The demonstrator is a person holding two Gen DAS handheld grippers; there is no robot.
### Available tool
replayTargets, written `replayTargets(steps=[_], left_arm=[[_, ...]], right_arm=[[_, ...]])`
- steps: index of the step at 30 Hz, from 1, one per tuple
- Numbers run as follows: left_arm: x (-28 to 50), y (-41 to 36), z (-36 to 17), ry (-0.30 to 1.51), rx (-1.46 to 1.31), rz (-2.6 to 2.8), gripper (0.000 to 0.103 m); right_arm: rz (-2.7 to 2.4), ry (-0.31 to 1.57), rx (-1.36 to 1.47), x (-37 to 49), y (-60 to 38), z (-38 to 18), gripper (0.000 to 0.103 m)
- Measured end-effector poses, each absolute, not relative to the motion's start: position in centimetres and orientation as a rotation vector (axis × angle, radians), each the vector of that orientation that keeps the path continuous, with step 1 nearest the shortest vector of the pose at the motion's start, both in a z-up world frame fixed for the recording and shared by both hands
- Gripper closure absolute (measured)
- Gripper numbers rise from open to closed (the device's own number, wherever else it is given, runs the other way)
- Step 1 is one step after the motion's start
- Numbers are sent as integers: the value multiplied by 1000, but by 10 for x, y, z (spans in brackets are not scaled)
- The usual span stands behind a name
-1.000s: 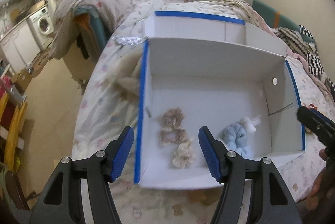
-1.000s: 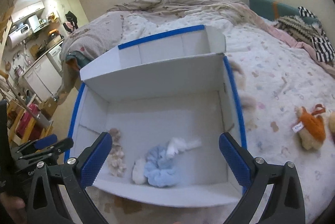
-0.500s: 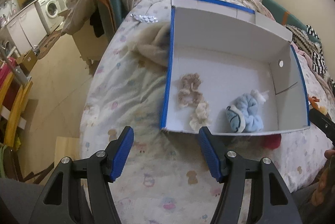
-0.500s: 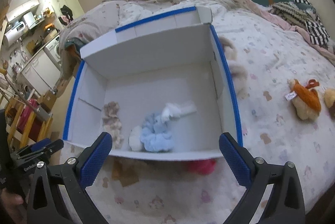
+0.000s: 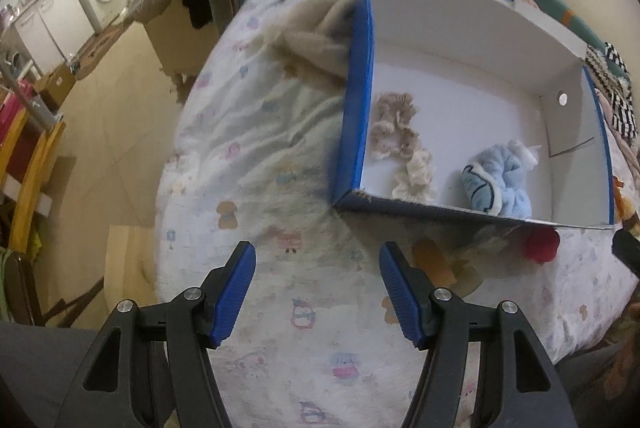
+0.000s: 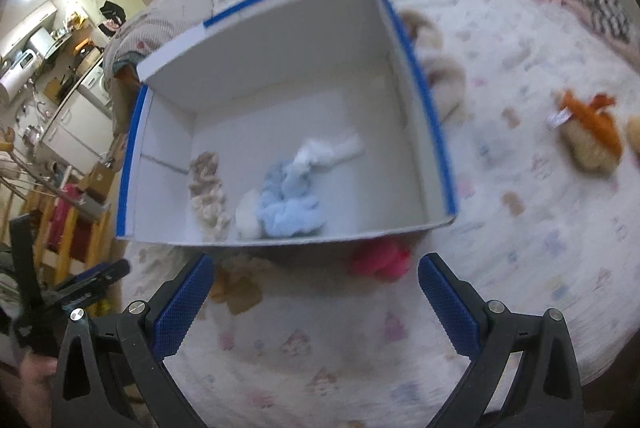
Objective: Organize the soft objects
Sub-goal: 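Grasp the orange item with the left tool while the right tool grasps the pink duck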
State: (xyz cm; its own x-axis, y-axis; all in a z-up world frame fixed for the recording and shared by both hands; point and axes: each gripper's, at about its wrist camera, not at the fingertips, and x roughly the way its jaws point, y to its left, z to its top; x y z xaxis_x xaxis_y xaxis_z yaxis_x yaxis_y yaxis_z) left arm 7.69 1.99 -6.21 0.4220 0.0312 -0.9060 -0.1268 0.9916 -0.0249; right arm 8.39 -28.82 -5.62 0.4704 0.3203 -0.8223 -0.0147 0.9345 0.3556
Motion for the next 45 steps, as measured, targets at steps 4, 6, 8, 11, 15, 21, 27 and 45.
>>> replayTargets(steps=[4,6,8,11,15,21,27,45], left_arm=[[80,16,-74,1184,-112,80,42],[82,11,-81,1212,-127,65,42],[86,3,-89,1241,-138,48,42],[96,-14,-104,1288,-146,17,42],[118,-33,-130,1381,-189,-24,42],[132,-39,-151,1465,-315,-13,42],[140,-49,-167,1486,-276,-10,74],[138,-32,-135,1376,-207,105,97]], right_arm=[[180,1140,286,90,-279,-73,0],[161,1180,288,94,-280,-82,0],[143,1205,319,97,-283,-88,0],[124,1221,365,101,-291,-93,0],[89,1222,398,106,-299,-94,0],[81,1242,403,109,-304,-100,0],[70,1262,435,112,-312,-106,0],[-38,1379,477,143,-313,-151,0]])
